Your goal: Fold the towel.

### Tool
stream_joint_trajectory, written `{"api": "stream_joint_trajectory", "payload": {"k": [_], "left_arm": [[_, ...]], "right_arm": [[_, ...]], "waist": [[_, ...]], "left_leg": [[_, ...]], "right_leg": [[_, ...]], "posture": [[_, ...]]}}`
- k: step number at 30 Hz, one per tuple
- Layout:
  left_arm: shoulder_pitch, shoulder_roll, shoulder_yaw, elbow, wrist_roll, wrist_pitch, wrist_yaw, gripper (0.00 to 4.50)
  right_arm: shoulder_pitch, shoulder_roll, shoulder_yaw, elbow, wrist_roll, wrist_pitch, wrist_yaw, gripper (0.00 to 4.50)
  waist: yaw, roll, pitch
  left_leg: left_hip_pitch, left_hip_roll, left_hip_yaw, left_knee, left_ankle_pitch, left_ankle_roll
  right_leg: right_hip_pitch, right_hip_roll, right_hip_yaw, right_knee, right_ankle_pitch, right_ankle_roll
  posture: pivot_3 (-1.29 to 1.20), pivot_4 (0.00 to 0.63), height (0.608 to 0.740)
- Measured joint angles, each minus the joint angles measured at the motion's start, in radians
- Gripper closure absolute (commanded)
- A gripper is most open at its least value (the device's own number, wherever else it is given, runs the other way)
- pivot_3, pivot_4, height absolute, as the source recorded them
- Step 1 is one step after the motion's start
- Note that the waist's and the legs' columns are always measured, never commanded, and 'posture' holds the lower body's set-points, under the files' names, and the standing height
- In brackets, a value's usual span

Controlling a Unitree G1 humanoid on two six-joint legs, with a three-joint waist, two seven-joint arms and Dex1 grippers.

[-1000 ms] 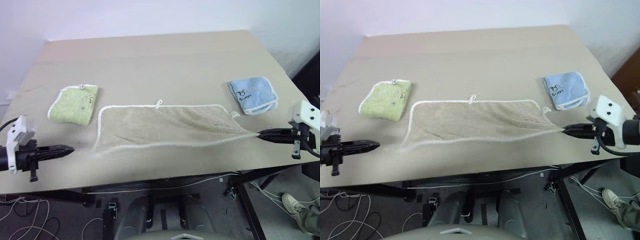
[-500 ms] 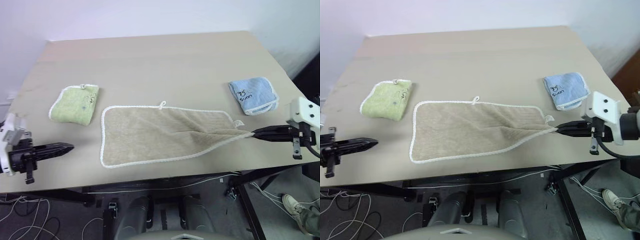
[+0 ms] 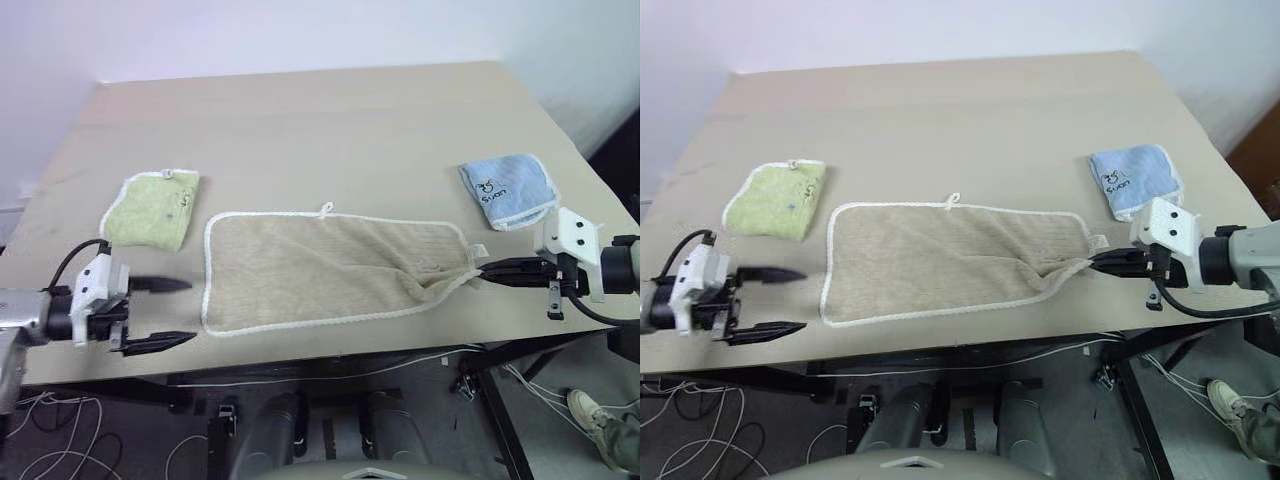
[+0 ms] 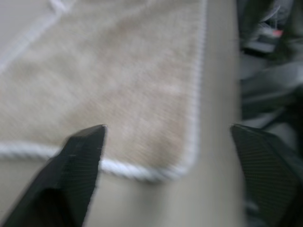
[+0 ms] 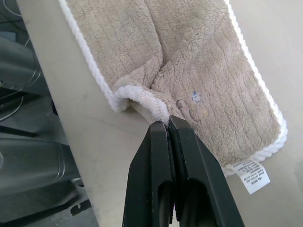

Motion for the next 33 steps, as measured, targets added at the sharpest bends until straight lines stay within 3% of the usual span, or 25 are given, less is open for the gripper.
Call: {"api": "stream_joint_trajectory", "payload": {"k": [14,18,22,29,33], "left_arm": [[-0.062,-0.008,-0.19,0.217,0.152,-0.369,-0.1,0.03],[-0.096,-0.016,-0.218,0.274,0.164,-0.394,-0.087,0.03],[-0.119,-0.021,-0.239,0.301,0.154,-0.37,-0.089,0.91],[-0.138,-0.005,-0.26,0.291,0.14,-0.278,-0.101,3.34],[-0.138,0.012,-0.272,0.252,0.14,-0.229,-0.103,3.34]], "right_arm": [[-0.019,0.022,0.027,0.028,-0.014,-0.03,-0.042,4.5],[-0.019,0.025,0.028,0.029,-0.02,-0.032,-0.05,4.5],[-0.023,0.026,0.034,0.031,-0.022,-0.031,-0.051,4.5],[-0.04,0.026,0.056,0.041,-0.031,-0.031,-0.05,4.5],[-0.045,0.026,0.061,0.05,-0.032,-0.031,-0.05,4.5]], "waist": [[-0.001,0.001,0.0],[-0.002,0.001,-0.001],[-0.001,0.001,-0.001],[-0.003,0.001,-0.001],[-0.004,0.001,-0.001]], "left_leg": [[0.001,0.0,0.0,0.001,0.0,0.0],[0.001,0.0,0.0,0.002,0.0,0.001],[0.001,0.0,0.0,0.003,0.0,0.001],[0.001,0.0,0.0,0.004,0.0,0.001],[0.001,0.0,0.0,0.003,0.0,0.001]], "right_leg": [[0.001,0.0,0.0,0.001,0.0,0.0],[0.001,0.0,0.0,0.002,0.0,0.001],[0.001,0.0,0.0,0.003,0.0,0.001],[0.002,0.0,0.0,0.004,0.0,0.001],[0.002,0.0,0.0,0.004,0.0,0.001]], "posture": [[0.0,0.15,0.74],[0.0,0.15,0.74],[0.0,0.15,0.74],[0.0,0.15,0.74],[0.0,0.15,0.74]]}}
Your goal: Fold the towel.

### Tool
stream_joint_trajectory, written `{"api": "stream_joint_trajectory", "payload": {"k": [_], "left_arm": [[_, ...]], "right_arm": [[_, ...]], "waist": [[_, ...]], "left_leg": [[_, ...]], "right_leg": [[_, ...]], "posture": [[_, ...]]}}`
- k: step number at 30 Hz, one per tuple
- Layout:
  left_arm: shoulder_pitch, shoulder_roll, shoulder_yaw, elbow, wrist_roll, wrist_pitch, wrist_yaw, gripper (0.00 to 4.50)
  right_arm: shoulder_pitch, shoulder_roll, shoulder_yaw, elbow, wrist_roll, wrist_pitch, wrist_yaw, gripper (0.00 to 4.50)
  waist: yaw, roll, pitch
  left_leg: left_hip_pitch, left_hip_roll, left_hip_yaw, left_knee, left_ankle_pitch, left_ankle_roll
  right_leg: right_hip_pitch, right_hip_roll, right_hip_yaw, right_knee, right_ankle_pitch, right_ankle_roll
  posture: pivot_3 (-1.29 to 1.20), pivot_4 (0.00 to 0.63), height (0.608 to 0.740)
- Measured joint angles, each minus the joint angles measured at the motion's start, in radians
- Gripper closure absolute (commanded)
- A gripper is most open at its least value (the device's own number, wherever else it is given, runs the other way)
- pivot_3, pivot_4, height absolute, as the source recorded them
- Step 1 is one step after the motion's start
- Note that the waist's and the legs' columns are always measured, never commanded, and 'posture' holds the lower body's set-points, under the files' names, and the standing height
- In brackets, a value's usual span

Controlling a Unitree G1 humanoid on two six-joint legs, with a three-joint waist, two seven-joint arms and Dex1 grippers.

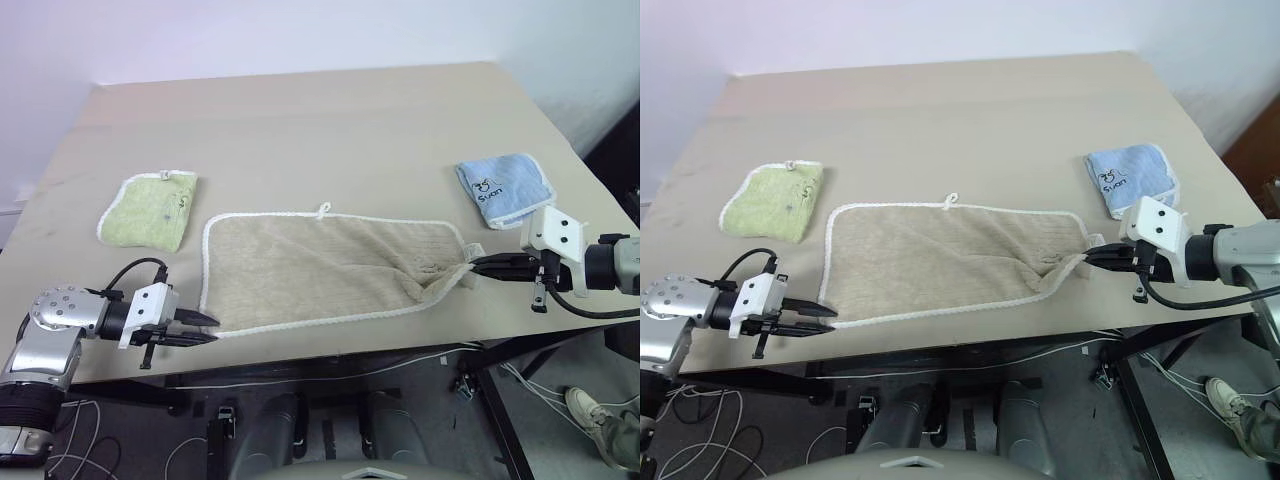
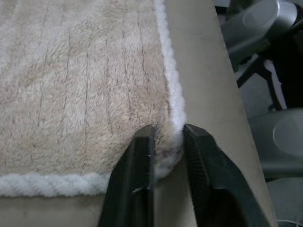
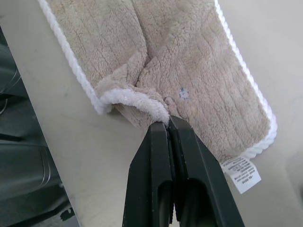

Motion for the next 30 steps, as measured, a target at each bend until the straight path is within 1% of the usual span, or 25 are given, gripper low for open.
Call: {"api": "stream_joint_trajectory", "payload": {"k": [9,11,13,14,21,23,25,28,30], "left_arm": [[-0.01,0.009,-0.016,-0.027,0.021,0.015,0.014,3.34],[-0.011,0.011,-0.018,-0.028,0.023,0.016,0.015,3.7],[-0.012,0.012,-0.023,-0.028,0.024,0.017,0.014,4.27],[-0.013,0.012,-0.026,-0.028,0.023,0.014,0.014,4.46],[-0.022,0.012,-0.034,-0.016,0.035,-0.035,0.016,4.46],[-0.019,0.011,-0.03,-0.024,0.006,0.016,0.024,4.46],[-0.016,0.01,-0.008,-0.054,-0.045,0.109,0.047,4.46],[-0.05,0.014,0.076,-0.09,-0.156,0.289,0.113,4.46],[-0.068,0.049,0.127,-0.093,-0.206,0.369,0.122,4.46]], "right_arm": [[-0.01,0.0,0.005,0.0,-0.01,-0.003,-0.003,4.5],[-0.01,0.0,0.006,0.0,-0.01,-0.002,-0.005,4.5],[-0.01,0.001,0.006,-0.001,-0.01,-0.001,-0.008,4.5],[-0.011,0.001,0.006,-0.001,-0.01,-0.001,-0.011,4.5],[-0.014,0.001,0.006,-0.001,-0.01,0.001,-0.014,4.5],[-0.014,0.001,0.006,-0.003,-0.01,0.004,-0.017,4.5],[-0.014,0.001,0.006,-0.003,-0.009,0.008,-0.02,4.5],[-0.019,0.001,0.005,-0.005,0.001,0.021,-0.024,4.5],[-0.026,0.001,0.003,-0.008,0.002,0.026,-0.026,4.5]], "waist": [[0.001,0.0,0.0],[0.001,0.0,0.0],[0.001,0.0,0.0],[0.001,0.0,0.0],[0.001,0.0,0.0],[0.001,0.0,0.0],[0.001,0.0,0.0],[0.002,0.0,0.0],[0.001,0.0,0.0]], "left_leg": [[0.0,0.0,0.0,0.0,0.0,0.0],[0.0,0.0,0.0,0.0,0.0,0.0],[0.0,0.0,0.0,0.0,0.0,0.0],[0.0,0.0,0.0,0.0,0.0,0.0],[0.0,0.0,0.0,0.0,0.0,0.0],[0.0,0.0,0.0,0.0,0.0,0.0],[0.0,0.0,0.0,0.001,0.0,0.0],[0.0,0.0,-0.001,0.003,0.0,0.0],[0.0,0.0,-0.001,0.004,0.0,0.001]], "right_leg": [[0.0,0.0,0.0,0.0,0.0,0.0],[0.0,0.0,0.0,0.0,0.0,0.0],[0.0,0.0,0.0,0.0,0.0,0.0],[0.0,0.0,0.0,0.0,0.0,0.0],[0.0,0.0,0.0,0.0,0.0,0.0],[0.0,0.0,0.0,0.0,0.0,0.0],[0.0,0.0,0.0,0.001,0.0,0.0],[0.0,0.001,0.0,0.003,0.0,0.001],[0.0,0.001,0.0,0.004,0.0,0.001]], "posture": [[0.0,0.15,0.74],[0.0,0.15,0.74],[0.0,0.15,0.74],[0.0,0.15,0.74],[0.0,0.15,0.74],[0.0,0.15,0.74],[0.0,0.15,0.74],[0.0,0.15,0.74],[0.0,0.15,0.74]]}}
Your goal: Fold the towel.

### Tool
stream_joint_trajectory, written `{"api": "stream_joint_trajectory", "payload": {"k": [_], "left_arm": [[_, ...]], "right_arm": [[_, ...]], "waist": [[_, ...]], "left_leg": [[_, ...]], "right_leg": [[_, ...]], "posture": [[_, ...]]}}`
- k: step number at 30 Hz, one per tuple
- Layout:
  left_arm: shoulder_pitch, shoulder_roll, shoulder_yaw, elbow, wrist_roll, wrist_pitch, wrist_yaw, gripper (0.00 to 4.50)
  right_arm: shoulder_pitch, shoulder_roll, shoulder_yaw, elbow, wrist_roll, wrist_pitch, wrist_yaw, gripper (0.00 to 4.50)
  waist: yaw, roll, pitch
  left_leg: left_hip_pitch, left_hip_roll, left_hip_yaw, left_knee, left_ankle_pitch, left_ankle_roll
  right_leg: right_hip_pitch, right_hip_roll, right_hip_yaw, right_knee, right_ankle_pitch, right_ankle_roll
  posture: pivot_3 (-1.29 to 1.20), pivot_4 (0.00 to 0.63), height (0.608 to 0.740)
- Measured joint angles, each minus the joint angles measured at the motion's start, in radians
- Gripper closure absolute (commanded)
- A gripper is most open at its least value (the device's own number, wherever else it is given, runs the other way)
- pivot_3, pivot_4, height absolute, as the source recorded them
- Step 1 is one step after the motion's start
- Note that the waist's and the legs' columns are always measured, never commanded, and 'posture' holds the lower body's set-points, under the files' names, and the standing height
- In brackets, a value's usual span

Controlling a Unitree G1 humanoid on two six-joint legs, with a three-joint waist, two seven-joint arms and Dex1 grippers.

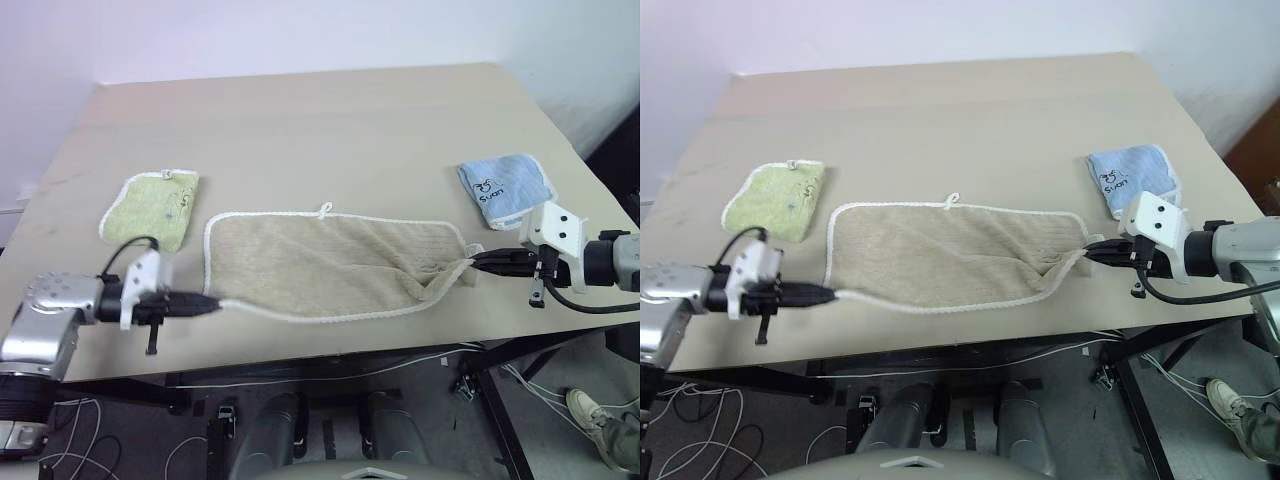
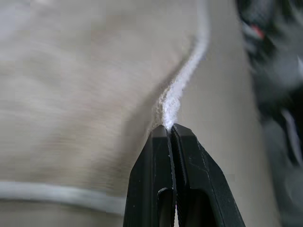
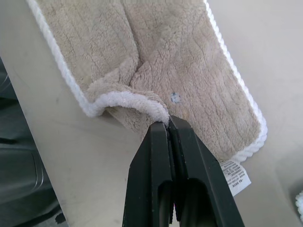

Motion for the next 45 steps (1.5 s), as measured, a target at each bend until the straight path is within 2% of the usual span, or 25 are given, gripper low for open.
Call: {"api": "stream_joint_trajectory", "payload": {"k": [3,6,17,27,30,36,39,45], "left_arm": [[0.029,0.088,0.058,-0.002,-0.021,0.053,-0.039,4.46],[0.188,0.152,0.108,-0.026,-0.024,0.068,-0.101,4.46],[0.506,0.165,0.317,-0.196,-0.074,0.176,-0.125,4.46],[0.626,0.186,0.428,-0.223,-0.074,0.215,-0.165,4.46],[0.584,0.168,0.427,-0.177,-0.051,0.15,-0.157,4.46],[0.405,0.094,0.341,-0.027,-0.019,0.056,-0.123,4.46],[0.272,0.062,0.275,0.067,0.004,0.005,-0.108,4.46],[0.058,0.029,0.152,0.262,0.072,-0.084,-0.109,4.46]], "right_arm": [[0.01,-0.003,-0.005,0.0,-0.001,-0.001,0.007,4.5],[0.053,-0.021,-0.036,-0.012,0.003,0.007,0.03,4.5],[0.221,-0.08,-0.208,-0.086,0.04,0.03,0.128,4.5],[0.389,-0.099,-0.377,-0.212,0.079,0.073,0.276,4.5],[0.388,-0.099,-0.376,-0.232,0.098,0.09,0.284,4.5],[0.188,-0.069,-0.181,-0.141,0.082,0.064,0.195,4.5],[0.064,-0.004,-0.065,-0.028,0.05,0.04,0.144,4.5],[-0.12,0.081,0.075,0.227,-0.039,-0.062,0.12,4.5]], "waist": [[-0.008,0.0,0.0],[-0.008,0.001,0.0],[-0.003,0.001,-0.001],[-0.001,0.001,-0.001],[0.0,0.001,-0.001],[-0.003,0.001,-0.002],[0.001,0.001,-0.002],[-0.002,0.0,-0.002]], "left_leg": [[0.0,0.0,0.0,0.0,0.0,0.0],[0.0,0.0,0.001,-0.003,0.0,-0.001],[0.001,0.0,0.0,-0.006,-0.001,-0.001],[0.001,0.0,0.0,-0.007,-0.001,-0.001],[0.001,0.0,0.0,-0.007,-0.001,-0.001],[0.001,0.0,0.001,-0.007,-0.001,-0.001],[0.0,0.0,0.001,-0.006,-0.001,-0.001],[0.0,0.0,0.001,-0.005,-0.001,-0.001]], "right_leg": [[0.0,0.0,0.001,0.0,0.0,-0.001],[-0.001,0.0,0.002,-0.001,-0.001,-0.001],[0.0,-0.001,0.0,-0.004,-0.001,-0.001],[0.001,-0.001,0.0,-0.006,-0.001,-0.001],[0.0,-0.002,0.0,-0.006,-0.001,-0.001],[-0.001,-0.002,0.0,-0.007,-0.001,-0.002],[-0.002,-0.002,0.0,-0.007,-0.001,-0.002],[-0.001,-0.002,0.0,-0.005,0.0,-0.001]], "posture": [[0.0,0.15,0.74],[0.0,0.15,0.74],[0.0,0.15,0.74],[0.0,0.15,0.74],[0.0,0.15,0.74],[0.0,0.15,0.74],[0.0,0.15,0.74],[0.0,0.15,0.74]]}}
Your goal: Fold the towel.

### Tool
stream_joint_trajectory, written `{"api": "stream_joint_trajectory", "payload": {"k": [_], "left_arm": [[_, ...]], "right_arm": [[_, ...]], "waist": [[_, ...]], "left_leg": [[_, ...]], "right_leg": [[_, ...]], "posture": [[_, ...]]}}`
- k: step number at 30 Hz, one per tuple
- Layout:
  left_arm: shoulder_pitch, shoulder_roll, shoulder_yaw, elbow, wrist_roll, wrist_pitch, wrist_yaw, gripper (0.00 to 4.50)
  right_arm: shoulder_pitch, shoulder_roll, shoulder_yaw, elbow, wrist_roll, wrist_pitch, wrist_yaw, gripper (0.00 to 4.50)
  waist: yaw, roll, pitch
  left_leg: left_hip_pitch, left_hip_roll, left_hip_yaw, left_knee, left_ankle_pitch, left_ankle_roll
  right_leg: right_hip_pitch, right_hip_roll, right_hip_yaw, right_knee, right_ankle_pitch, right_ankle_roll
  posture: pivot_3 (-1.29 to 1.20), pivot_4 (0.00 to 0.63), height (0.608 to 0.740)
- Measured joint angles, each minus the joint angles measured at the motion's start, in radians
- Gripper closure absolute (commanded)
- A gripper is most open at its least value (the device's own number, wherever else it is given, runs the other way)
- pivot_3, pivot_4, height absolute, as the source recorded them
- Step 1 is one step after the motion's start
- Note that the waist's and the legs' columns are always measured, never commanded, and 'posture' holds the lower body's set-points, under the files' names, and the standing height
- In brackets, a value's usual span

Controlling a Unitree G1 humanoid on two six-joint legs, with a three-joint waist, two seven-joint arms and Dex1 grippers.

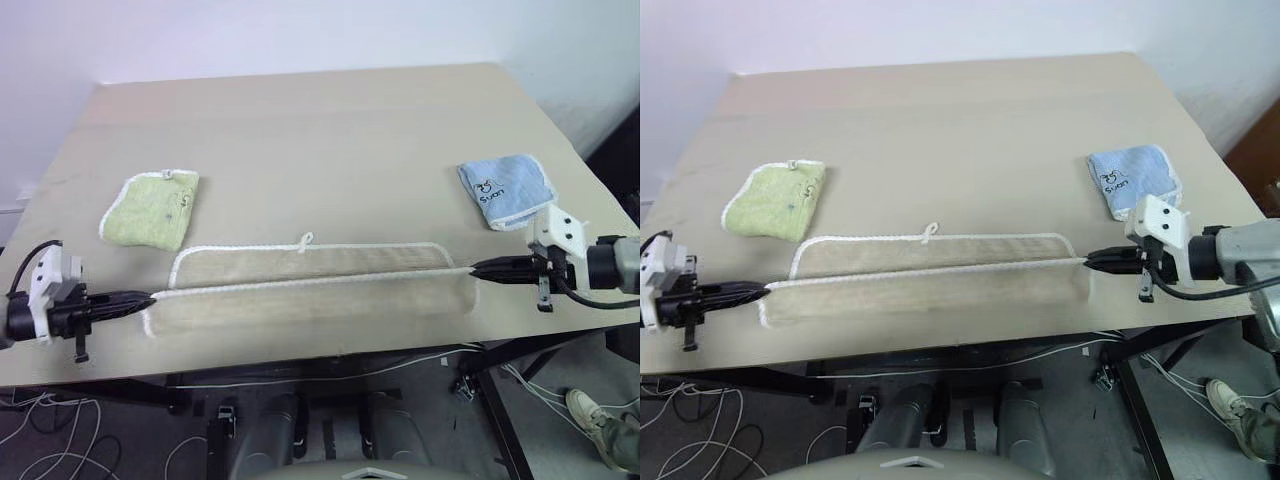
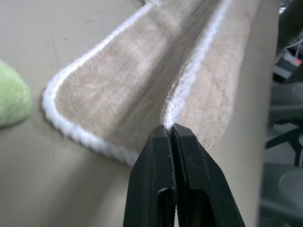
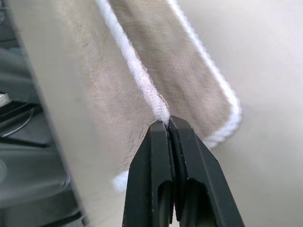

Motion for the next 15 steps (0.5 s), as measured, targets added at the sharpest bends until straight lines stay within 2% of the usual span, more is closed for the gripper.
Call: {"api": "stream_joint_trajectory", "payload": {"k": [2,8,15], "left_arm": [[-0.1,-0.018,-0.051,0.091,0.034,-0.038,-0.001,4.46],[-0.256,-0.029,-0.107,0.274,0.087,-0.1,-0.01,4.46],[-0.387,-0.058,-0.145,0.467,0.169,-0.229,0.027,4.46]], "right_arm": [[-0.091,0.051,0.046,0.115,-0.036,-0.042,-0.018,4.5],[-0.224,0.145,0.118,0.304,-0.106,-0.128,-0.044,4.5],[-0.266,0.211,0.133,0.405,-0.148,-0.181,-0.07,4.5]], "waist": [[-0.002,0.0,0.0],[-0.002,0.0,0.0],[0.002,0.0,0.0]], "left_leg": [[0.0,0.0,0.0,0.0,0.0,0.0],[0.0,0.0,0.0,0.001,0.0,0.0],[0.0,-0.001,0.0,0.002,0.001,0.0]], "right_leg": [[0.0,0.0,0.0,0.002,0.001,0.001],[-0.002,0.001,0.0,0.004,0.002,0.004],[-0.001,0.002,0.0,0.005,0.002,0.004]], "posture": [[0.0,0.15,0.74],[0.0,0.15,0.74],[0.0,0.15,0.74]]}}
